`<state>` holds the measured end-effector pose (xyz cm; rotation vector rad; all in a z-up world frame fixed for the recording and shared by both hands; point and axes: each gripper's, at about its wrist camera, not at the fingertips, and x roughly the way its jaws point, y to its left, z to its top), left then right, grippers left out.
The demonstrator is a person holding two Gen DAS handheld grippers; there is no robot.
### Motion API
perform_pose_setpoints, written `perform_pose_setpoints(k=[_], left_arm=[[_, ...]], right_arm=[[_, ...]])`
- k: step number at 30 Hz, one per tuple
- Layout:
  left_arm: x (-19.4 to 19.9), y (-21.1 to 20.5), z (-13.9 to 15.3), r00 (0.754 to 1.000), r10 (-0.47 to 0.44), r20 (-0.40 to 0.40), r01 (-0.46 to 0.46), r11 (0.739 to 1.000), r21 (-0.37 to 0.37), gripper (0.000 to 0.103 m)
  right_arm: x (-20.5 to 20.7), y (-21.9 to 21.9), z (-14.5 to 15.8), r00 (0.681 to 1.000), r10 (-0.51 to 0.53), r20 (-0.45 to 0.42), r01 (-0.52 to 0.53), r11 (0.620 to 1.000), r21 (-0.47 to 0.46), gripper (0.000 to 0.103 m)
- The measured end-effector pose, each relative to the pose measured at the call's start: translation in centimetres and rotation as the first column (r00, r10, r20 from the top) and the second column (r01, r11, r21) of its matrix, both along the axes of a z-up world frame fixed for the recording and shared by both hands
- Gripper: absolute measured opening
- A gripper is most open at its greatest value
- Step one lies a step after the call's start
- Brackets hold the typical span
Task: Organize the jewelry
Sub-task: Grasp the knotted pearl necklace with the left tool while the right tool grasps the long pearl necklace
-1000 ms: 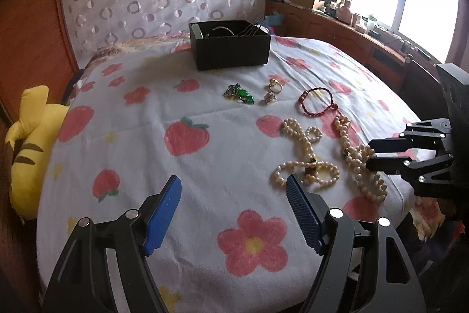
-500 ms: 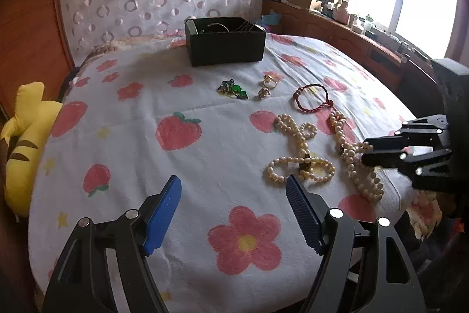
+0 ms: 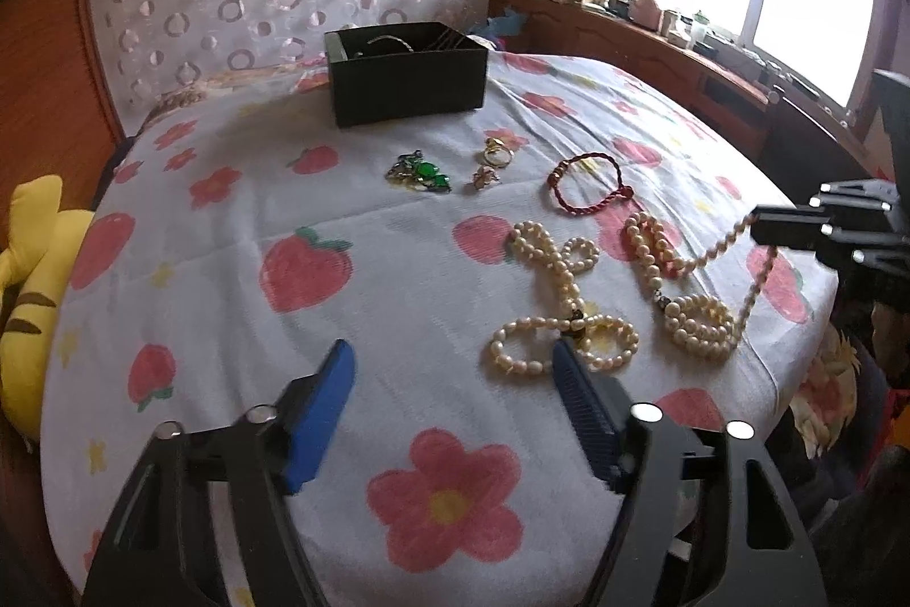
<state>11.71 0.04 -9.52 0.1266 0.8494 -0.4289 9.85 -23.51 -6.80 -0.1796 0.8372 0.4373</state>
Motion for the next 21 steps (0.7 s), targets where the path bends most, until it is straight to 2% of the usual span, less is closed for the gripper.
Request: perform_pose_setpoints(k=[1, 4, 7, 13, 18, 20, 21], left_arm=[[0.2, -0.2, -0.1, 1.000, -0.006, -0.008, 0.006, 1.000, 0.003, 0.050], [0.6, -0.5, -0.5, 0.999, -0.030, -0.032, 0.030, 1.000, 0.000, 0.034], [1.0, -1.1, -0.4, 0.998, -0.051, -0.035, 0.052, 0.999, 0.008, 0.029], [1.2, -2.4, -0.6, 0.993, -0.105, -0.060, 0.107, 0.994, 0.032, 0.029], [1.5, -3.1, -0.5, 0.991, -0.112, -0.071, 0.116, 0.991, 0.060, 0.028], [1.5, -3.2, -0.5, 0.992, -0.110, -0.070, 0.116, 0.989, 0.094, 0.019], [1.6, -3.1, -0.4, 0.991, -0.112, -0.075, 0.119, 0.988, 0.094, 0.009]], right_arm=[[0.0, -0.3, 0.1, 1.000, -0.009, 0.009, 0.010, 1.000, -0.013, 0.008], [0.2, -1.3, 0.1, 1.000, -0.029, 0.011, 0.029, 0.999, -0.028, 0.008], [0.4, -1.8, -0.7, 0.999, -0.040, -0.002, 0.039, 0.998, -0.039, 0.008], [0.7, -2.1, -2.2, 0.998, -0.051, -0.028, 0.049, 0.998, -0.045, 0.008], [0.9, -2.2, -3.0, 0.997, -0.062, -0.041, 0.060, 0.997, -0.043, 0.008], [1.0, -2.2, -3.3, 0.997, -0.063, -0.046, 0.061, 0.997, -0.047, 0.008], [1.0, -2.2, -3.4, 0.997, -0.065, -0.048, 0.063, 0.997, -0.050, 0.008]])
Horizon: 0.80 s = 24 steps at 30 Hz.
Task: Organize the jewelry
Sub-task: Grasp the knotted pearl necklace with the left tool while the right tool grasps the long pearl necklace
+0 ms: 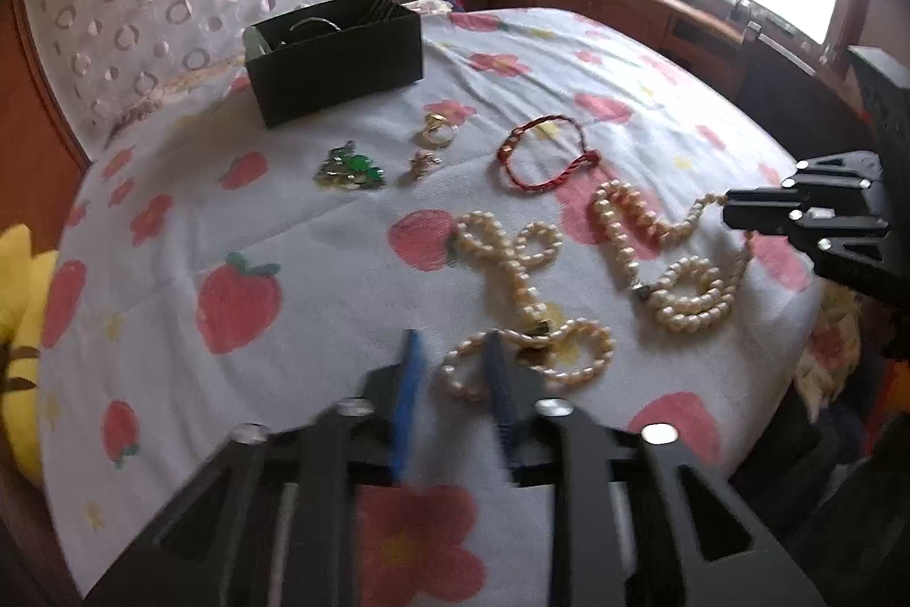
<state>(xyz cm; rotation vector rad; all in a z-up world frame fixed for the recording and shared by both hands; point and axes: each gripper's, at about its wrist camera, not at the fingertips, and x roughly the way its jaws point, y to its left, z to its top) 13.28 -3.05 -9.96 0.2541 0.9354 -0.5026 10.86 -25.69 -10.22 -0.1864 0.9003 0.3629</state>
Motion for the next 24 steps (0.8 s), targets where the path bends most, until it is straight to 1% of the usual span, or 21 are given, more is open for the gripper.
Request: perform_pose_setpoints(k=[1, 3, 7, 11, 16, 18, 19, 21, 24], left_arm=[[0.1, 0.2, 0.0, 1.000, -0.005, -0.016, 0.004, 1.000, -0.009, 0.005], [0.0, 0.5, 0.1, 1.000, -0.013, -0.027, 0.012, 1.000, -0.010, 0.005], [0.1, 0.0, 0.1, 0.999, -0.029, -0.034, 0.030, 0.999, 0.027, 0.005], [0.4, -0.5, 0.1, 0.998, -0.048, -0.040, 0.050, 0.998, 0.042, 0.005], [0.7, -0.5, 0.1, 0.996, -0.067, -0.051, 0.069, 0.997, 0.039, 0.004], [0.7, -0.4, 0.1, 0.996, -0.069, -0.056, 0.071, 0.997, 0.024, 0.004], [0.8, -0.3, 0.1, 0.996, -0.067, -0.054, 0.068, 0.997, 0.022, 0.004], [0.5, -0.3, 0.6, 0.998, -0.060, -0.022, 0.061, 0.998, 0.015, 0.004], [0.1, -0.2, 2.1, 0.998, -0.048, 0.033, 0.048, 0.999, 0.001, 0.004]], right_arm=[[0.1, -0.1, -0.2, 1.000, -0.002, -0.003, 0.002, 1.000, -0.002, 0.008], [0.0, -0.1, -0.4, 1.000, -0.003, -0.007, 0.003, 1.000, -0.001, 0.009], [0.2, -0.2, -0.6, 1.000, -0.005, -0.008, 0.005, 1.000, 0.002, 0.009], [0.1, -0.3, -0.6, 1.000, -0.011, -0.007, 0.011, 1.000, 0.009, 0.009], [0.2, -0.3, -0.7, 1.000, -0.012, -0.009, 0.012, 1.000, 0.013, 0.009], [0.2, -0.3, -0.6, 1.000, -0.009, -0.008, 0.009, 1.000, 0.014, 0.009], [0.2, -0.3, -0.7, 1.000, -0.008, -0.010, 0.009, 1.000, 0.019, 0.009], [0.3, -0.4, -0.6, 1.000, -0.006, -0.010, 0.007, 1.000, 0.022, 0.009], [0.4, -0.3, -0.5, 1.000, -0.002, -0.011, 0.002, 1.000, 0.023, 0.009]])
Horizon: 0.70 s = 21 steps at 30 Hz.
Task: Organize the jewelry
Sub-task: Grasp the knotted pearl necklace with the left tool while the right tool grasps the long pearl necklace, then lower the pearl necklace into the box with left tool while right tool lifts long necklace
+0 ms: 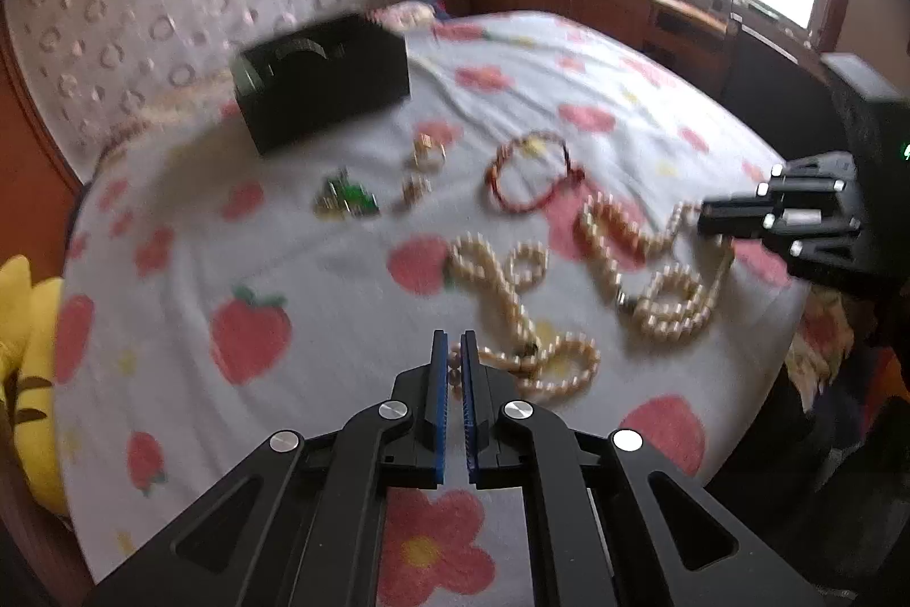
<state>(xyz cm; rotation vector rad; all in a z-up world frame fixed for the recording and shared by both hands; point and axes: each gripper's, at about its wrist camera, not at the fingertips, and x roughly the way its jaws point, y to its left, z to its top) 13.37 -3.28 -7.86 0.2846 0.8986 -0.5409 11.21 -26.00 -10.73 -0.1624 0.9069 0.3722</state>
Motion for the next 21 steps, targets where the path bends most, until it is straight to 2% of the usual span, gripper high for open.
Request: perform_pose_setpoints(k=[6, 9, 21], left_arm=[[0.1, 0.2, 3.0, 0.997, 0.012, 0.075, -0.011, 1.000, -0.023, 0.004], [0.2, 0.5, 4.7, 0.994, 0.019, 0.106, -0.014, 0.999, -0.043, 0.004], [2.4, 0.4, 12.2, 0.965, 0.051, 0.257, -0.025, 0.994, -0.102, 0.004]], right_arm=[[0.0, 0.0, 0.1, 1.000, 0.004, 0.006, -0.004, 1.000, 0.004, 0.008], [-0.4, 0.3, 1.1, 0.999, 0.014, 0.041, -0.015, 1.000, 0.019, 0.008], [0.9, 2.5, 10.5, 0.966, 0.080, 0.245, -0.083, 0.997, 0.001, 0.008]])
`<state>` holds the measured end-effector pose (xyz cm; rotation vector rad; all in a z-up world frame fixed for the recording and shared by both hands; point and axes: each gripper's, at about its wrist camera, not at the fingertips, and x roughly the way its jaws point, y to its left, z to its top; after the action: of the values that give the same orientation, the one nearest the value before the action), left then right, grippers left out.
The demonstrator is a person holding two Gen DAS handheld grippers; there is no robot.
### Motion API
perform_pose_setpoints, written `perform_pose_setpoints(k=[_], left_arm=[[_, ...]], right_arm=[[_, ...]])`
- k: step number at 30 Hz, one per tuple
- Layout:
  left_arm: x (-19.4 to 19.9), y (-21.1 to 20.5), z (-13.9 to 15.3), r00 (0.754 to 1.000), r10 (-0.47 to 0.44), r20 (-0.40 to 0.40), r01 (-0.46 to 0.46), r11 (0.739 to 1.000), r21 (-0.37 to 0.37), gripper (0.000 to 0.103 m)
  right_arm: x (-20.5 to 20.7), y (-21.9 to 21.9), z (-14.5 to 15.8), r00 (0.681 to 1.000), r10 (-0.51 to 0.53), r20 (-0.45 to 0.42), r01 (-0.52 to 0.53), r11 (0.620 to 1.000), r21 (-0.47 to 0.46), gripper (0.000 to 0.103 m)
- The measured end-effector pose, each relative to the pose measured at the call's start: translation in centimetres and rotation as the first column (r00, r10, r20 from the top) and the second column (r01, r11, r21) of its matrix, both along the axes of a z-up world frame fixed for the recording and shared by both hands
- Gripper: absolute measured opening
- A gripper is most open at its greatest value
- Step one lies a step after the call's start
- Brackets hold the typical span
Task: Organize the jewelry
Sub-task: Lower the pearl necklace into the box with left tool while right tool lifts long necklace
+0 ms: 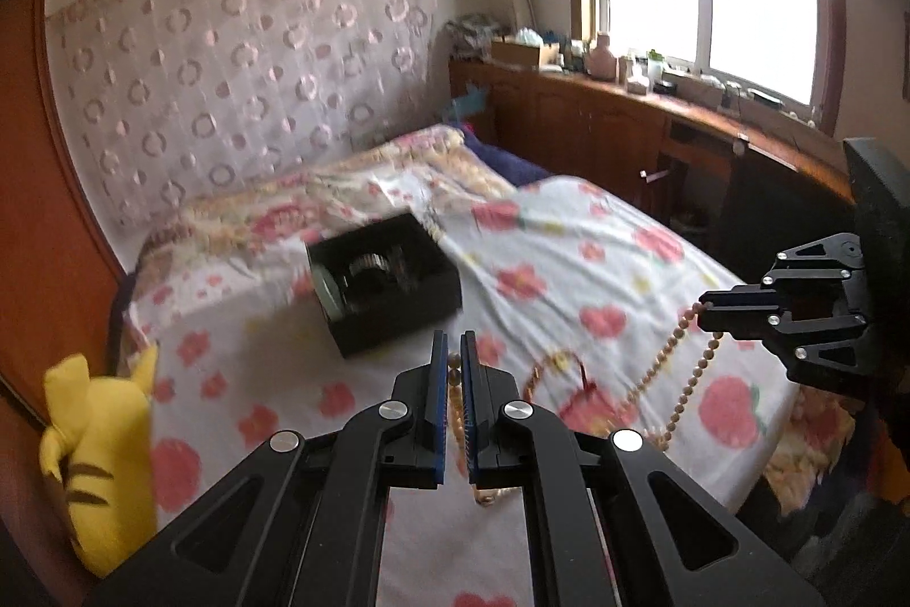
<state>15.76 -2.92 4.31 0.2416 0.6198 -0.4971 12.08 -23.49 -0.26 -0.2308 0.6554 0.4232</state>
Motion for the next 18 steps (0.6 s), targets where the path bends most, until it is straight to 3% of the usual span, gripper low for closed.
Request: perform_pose_setpoints(k=[18], left_arm=[[6.4, -2.2, 7.5, 0.993, 0.012, 0.114, -0.008, 0.999, -0.033, 0.004]], right_arm=[[2.9, 2.9, 12.1, 0.966, 0.059, 0.251, -0.045, 0.997, -0.062, 0.008]])
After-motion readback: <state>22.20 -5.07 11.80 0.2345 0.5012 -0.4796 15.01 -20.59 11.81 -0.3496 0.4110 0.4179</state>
